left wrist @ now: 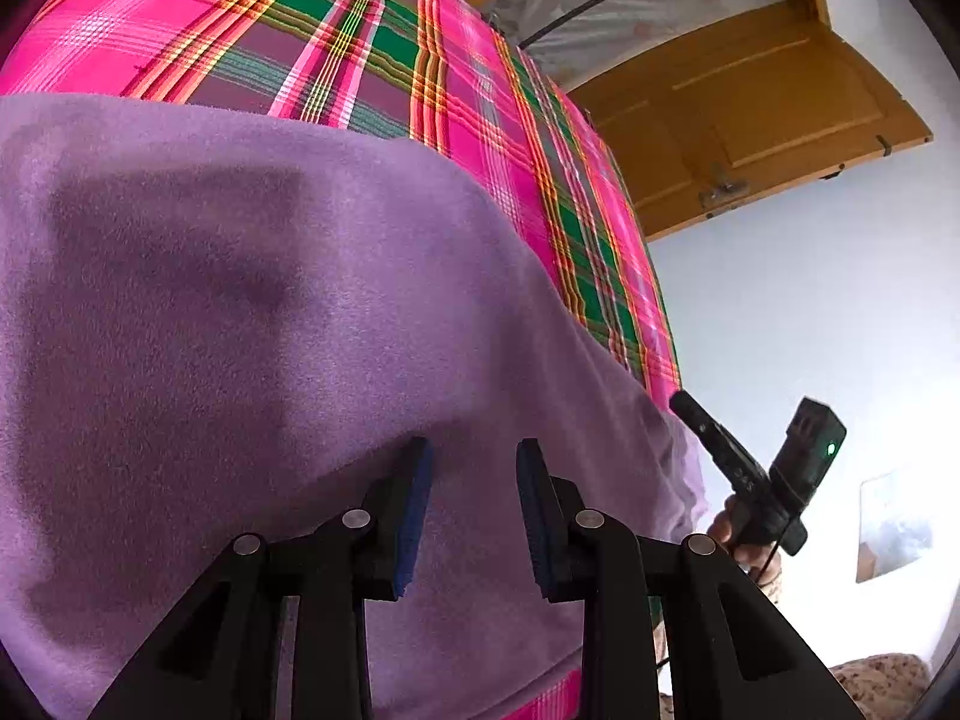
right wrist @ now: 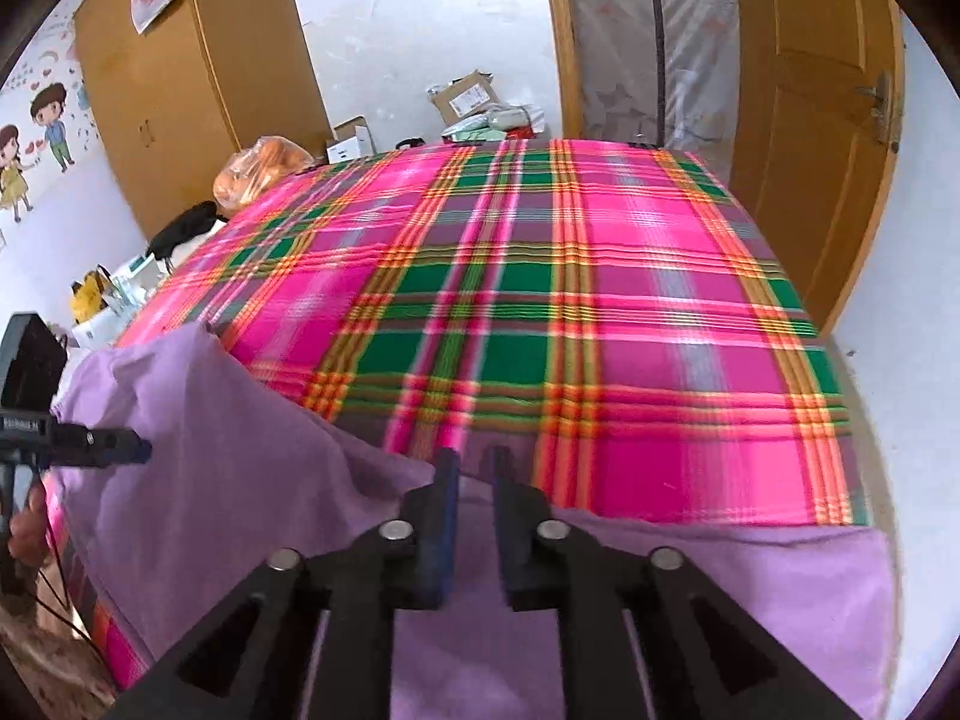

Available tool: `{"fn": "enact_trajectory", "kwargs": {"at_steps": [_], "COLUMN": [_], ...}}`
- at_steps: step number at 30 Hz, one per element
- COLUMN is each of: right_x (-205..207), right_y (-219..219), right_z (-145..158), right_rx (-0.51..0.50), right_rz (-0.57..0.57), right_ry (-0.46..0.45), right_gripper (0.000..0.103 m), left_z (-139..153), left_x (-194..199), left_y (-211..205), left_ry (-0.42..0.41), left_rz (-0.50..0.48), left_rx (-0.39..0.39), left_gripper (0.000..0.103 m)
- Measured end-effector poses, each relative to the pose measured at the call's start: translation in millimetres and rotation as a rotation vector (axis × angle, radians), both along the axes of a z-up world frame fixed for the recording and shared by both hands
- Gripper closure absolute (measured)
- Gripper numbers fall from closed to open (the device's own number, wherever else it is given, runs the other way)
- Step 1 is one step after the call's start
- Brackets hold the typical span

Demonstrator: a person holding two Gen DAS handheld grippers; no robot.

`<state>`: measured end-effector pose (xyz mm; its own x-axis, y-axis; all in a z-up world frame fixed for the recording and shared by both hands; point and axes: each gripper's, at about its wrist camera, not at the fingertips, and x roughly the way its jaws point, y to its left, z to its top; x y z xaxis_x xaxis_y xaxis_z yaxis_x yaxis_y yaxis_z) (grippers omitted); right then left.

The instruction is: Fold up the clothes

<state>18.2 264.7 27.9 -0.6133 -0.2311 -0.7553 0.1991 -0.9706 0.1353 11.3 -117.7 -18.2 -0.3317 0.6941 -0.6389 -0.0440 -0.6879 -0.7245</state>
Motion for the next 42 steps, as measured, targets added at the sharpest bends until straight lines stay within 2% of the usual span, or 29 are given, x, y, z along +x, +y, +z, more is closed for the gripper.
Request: {"fn": "enact_trajectory", "kwargs": {"at_steps": [3,4,9,14,16,19,20,21,24,28,37,39,42], "right_x": [2.2,2.1,5.4,5.9,2.0,3.1,3.5,4.5,5.0,0.3,-9.3,-9.4,-3.7], "right_y": [-6.6,-10.5,-24.3,-28.2,-24.2,-24.9,-26.1,-28.7,-27.7,-8.1,-4.2,0.4,3.3], "right_z": [-9.3,-13.9,-21.0,-20.3,-20.4,-20.2,-20.1,-19.9,-17.6,-7.1,-19.8,-18.3,-13.4], "right_rx": [0.043,0.062,0.165,0.192,0.155,0.137,0.134,0.146,0.156,0.118,0.1,0.091,0.097], "right_rz": [0.044,0.063,0.095,0.104,0.096,0.11,0.119,0.129,0.115,-0.012,-0.049,-0.059,-0.104], "right_ry": [-0.042,-0.061,-0.04,-0.031,-0.042,-0.04,-0.038,-0.029,-0.015,0.044,-0.005,-0.007,0.005], "right_gripper": [0.072,0.072,0.069,0.069,0.069,0.077,0.089,0.095,0.101,0.102,0.1,0.093,0.09], "left_z": [-0.2,-0.1,-0.3,-0.8,-0.5,0.6,1.0,1.2,1.7,0.6,-3.0,-3.4,-3.0], "left_x": [0.5,0.9,2.8,3.6,3.6,2.7,2.3,2.1,1.8,0.2,-2.0,-2.0,-1.3], "left_y": [-1.7,-2.2,-2.8,-0.6,0.0,1.9,2.4,2.7,4.2,5.5,3.5,3.0,3.4], "left_ry": [0.001,0.001,0.004,0.005,0.005,0.004,0.003,0.003,0.004,0.003,-0.002,-0.001,0.003], "left_rz": [0.001,0.002,0.008,0.014,0.015,0.017,0.017,0.017,0.018,0.022,0.025,0.025,0.025], "left_rx": [0.002,0.002,0.004,0.007,0.007,0.006,0.005,0.005,0.003,0.007,0.02,0.02,0.011], "left_gripper": [0.073,0.073,0.073,0.073,0.073,0.073,0.073,0.073,0.073,0.073,0.073,0.073,0.073]}}
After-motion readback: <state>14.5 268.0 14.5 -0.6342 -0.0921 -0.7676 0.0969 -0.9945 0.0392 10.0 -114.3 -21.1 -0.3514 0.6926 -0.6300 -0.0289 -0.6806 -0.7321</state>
